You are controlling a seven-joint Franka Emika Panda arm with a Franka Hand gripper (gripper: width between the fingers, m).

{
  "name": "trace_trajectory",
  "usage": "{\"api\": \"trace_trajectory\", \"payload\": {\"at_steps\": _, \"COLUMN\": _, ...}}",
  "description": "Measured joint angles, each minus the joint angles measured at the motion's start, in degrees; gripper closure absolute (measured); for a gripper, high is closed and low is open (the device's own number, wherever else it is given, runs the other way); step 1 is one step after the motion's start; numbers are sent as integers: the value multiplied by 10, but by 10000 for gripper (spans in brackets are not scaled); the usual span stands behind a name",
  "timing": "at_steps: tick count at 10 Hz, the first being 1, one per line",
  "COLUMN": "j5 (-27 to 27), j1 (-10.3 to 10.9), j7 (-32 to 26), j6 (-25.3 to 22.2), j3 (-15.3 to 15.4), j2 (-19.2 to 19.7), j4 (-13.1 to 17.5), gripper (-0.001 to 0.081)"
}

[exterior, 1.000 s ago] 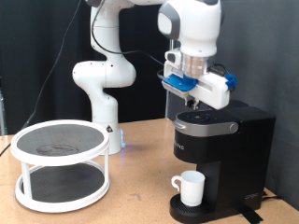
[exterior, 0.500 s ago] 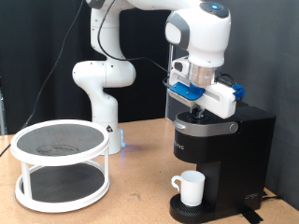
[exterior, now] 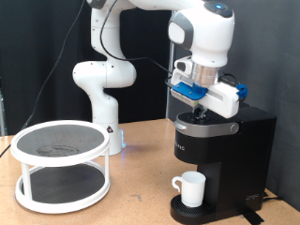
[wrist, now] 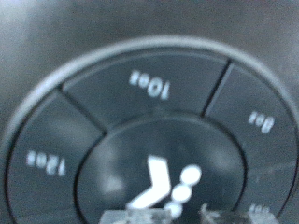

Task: Make a cup of coffee with the keurig machine

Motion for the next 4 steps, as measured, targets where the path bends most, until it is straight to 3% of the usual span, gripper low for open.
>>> {"api": "trace_trajectory", "payload": {"at_steps": 4, "j5": 98, "j1": -10, "j7": -76, "j6": 17, "j3": -4, "j2": -57, "j4": -35, "gripper": 806}}
